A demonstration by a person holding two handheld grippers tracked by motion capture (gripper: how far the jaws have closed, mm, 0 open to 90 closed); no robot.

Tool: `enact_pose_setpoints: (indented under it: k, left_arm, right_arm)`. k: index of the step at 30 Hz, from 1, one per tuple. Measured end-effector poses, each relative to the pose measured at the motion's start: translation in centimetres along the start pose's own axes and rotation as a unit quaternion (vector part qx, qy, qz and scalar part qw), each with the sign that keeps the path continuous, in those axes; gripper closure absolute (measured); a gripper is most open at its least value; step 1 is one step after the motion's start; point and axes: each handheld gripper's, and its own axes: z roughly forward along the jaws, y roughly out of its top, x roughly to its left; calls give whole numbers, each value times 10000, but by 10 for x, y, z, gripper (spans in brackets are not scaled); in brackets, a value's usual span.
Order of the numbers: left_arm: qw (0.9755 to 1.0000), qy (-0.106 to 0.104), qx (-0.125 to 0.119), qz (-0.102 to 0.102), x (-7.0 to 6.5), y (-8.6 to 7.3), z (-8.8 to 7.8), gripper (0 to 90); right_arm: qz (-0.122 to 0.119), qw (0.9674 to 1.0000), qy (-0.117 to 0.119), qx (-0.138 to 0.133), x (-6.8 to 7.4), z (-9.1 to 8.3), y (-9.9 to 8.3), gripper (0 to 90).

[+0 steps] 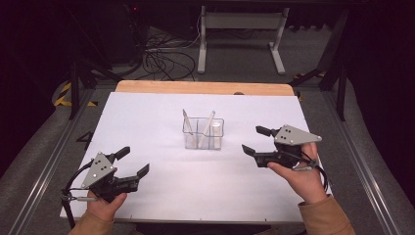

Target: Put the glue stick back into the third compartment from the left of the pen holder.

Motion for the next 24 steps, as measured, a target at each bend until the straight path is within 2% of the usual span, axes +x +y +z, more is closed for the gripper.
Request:
enact_pose_setpoints:
  k: [6, 11, 18, 21, 24]
  left_arm:
    - [10000, 19, 17, 53, -1, -1, 0, 164]
    - [10000, 17, 8, 56, -1, -2, 0, 163]
    - [9999, 0, 15, 102, -2, -5, 0, 159]
    - [9999, -7, 12, 135, -3, -6, 0, 158]
    - [9999, -9, -3, 157, -3, -7, 0, 156]
  right_arm:
    - [-82, 9999, 131, -60, 0, -6, -27, 242]
    - [199, 9993, 250, -212, -1, -10, -51, 242]
    - [316, 9985, 451, -5, 0, -11, -74, 240]
    - [495, 9969, 586, 150, 0, -9, -78, 241]
    - [489, 9971, 567, 136, 0, -8, -78, 239]
